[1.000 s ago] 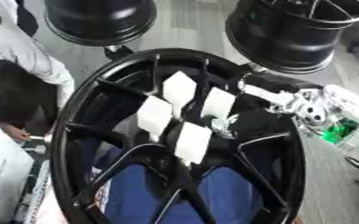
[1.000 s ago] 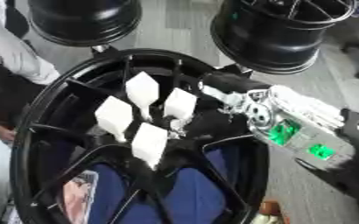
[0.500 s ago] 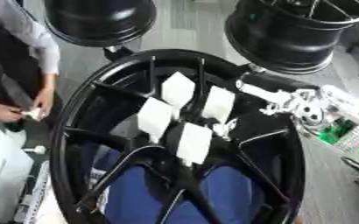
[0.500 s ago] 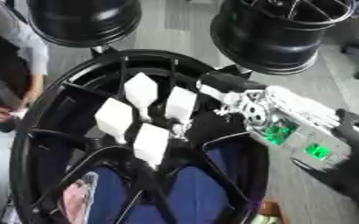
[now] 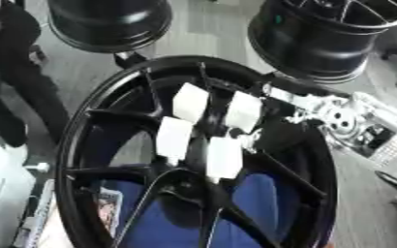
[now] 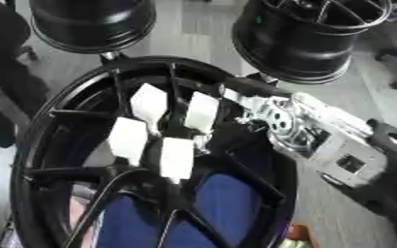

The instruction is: Pull the pin out of the wheel hub.

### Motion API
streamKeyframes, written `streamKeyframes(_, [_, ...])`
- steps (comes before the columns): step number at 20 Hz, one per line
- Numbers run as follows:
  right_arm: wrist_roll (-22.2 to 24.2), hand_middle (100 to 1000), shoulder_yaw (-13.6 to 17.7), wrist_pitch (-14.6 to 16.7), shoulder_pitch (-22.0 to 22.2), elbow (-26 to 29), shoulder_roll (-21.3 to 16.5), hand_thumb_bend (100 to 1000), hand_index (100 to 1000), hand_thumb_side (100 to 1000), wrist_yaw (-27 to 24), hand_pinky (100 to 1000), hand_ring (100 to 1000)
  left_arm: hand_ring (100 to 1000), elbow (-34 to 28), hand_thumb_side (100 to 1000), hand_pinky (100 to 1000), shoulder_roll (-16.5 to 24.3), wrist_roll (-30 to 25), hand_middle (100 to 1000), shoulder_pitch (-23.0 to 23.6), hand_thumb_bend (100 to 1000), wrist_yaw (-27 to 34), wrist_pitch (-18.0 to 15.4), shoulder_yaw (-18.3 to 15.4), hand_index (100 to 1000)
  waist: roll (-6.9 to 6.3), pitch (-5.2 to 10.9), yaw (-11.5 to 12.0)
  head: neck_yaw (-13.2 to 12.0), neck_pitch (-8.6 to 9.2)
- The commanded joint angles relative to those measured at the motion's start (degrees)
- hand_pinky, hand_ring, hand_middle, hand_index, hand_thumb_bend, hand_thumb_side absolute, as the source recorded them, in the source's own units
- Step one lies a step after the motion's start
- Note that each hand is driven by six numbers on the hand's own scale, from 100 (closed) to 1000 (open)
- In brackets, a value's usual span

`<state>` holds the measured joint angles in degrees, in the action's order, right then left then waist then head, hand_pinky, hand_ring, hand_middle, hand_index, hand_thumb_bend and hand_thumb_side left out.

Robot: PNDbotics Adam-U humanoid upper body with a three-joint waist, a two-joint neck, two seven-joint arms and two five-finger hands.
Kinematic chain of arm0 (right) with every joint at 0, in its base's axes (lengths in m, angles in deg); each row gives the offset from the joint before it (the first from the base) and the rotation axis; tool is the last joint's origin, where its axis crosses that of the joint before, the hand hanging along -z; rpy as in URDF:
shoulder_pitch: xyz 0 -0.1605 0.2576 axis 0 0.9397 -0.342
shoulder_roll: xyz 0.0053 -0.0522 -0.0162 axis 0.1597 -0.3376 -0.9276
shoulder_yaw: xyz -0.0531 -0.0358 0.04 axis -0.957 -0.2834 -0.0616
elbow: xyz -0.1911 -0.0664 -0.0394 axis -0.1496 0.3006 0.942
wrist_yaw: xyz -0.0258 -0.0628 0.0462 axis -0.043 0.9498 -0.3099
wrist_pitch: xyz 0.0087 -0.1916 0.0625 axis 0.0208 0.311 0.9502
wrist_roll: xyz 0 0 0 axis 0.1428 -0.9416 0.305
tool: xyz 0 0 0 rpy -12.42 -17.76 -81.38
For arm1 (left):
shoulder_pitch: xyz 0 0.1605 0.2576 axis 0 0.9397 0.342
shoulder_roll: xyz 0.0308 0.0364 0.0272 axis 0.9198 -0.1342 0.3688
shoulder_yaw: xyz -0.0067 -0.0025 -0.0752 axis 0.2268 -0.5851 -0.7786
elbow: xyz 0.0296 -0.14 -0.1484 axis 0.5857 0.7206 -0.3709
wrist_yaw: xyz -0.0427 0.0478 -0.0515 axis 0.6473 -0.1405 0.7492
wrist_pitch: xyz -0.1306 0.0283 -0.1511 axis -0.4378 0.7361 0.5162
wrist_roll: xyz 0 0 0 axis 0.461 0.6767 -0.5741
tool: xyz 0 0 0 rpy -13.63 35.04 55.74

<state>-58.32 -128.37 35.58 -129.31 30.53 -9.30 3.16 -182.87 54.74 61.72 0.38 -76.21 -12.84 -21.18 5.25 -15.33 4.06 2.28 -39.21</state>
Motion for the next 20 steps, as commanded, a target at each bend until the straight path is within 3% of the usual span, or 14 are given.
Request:
streamKeyframes(1, [2.2, 498, 1.7, -3.3, -1.7, 2.6, -4.2, 100, 577, 303, -1.7, 795, 737, 736, -1.0, 724, 688, 0.5, 0.1, 518, -0.4, 100, 0.1, 0.1, -0.4, 809, -0.19, 1.45, -0.2, 0.0, 0.6])
streamKeyframes(4, [2.9, 490, 3.5, -3.3, -2.7, 5.2, -8.4, 100, 567, 305, -2.2, 796, 730, 736, -1.0, 723, 689, 0.5, -0.1, 518, -0.3, 100, 0.0, 0.1, -0.3, 809, -0.02, 1.85, -0.5, -0.1, 0.56])
streamKeyframes(13, [1.7, 487, 15.6, -3.3, -2.1, 6.1, -18.2, 100, 564, 256, -2.0, 803, 724, 737, -1.0, 718, 689, 0.4, -0.1, 519, -0.6, 100, -0.4, 0.2, -0.2, 808, 0.12, 2.86, -1.5, -0.2, 1.71])
streamKeyframes(14, [1.1, 492, 17.1, -3.3, -1.1, 6.1, -19.7, 100, 566, 325, -2.0, 804, 724, 736, -1.0, 717, 689, 0.5, -0.1, 519, -0.6, 100, -0.5, 0.2, -0.2, 807, 0.1, 2.83, -1.6, -0.3, 1.75])
streamKeyframes(15, [0.3, 496, 18.9, -3.3, 0.8, 6.1, -21.7, 100, 573, 262, -2.2, 804, 728, 736, -1.0, 717, 689, 0.7, 0.0, 519, -0.7, 100, -0.6, 0.1, -0.3, 807, 0.1, 2.74, -1.6, -0.5, 1.79])
streamKeyframes(20, [-7.7, 522, 30.6, -3.3, 18.1, 6.1, -32.4, 100, 599, 276, -7.1, 810, 748, 736, -1.0, 717, 689, 1.5, 0.7, 518, -0.9, 100, -1.0, -0.1, -1.0, 807, -0.02, 1.84, -2.2, -2.0, 2.37])
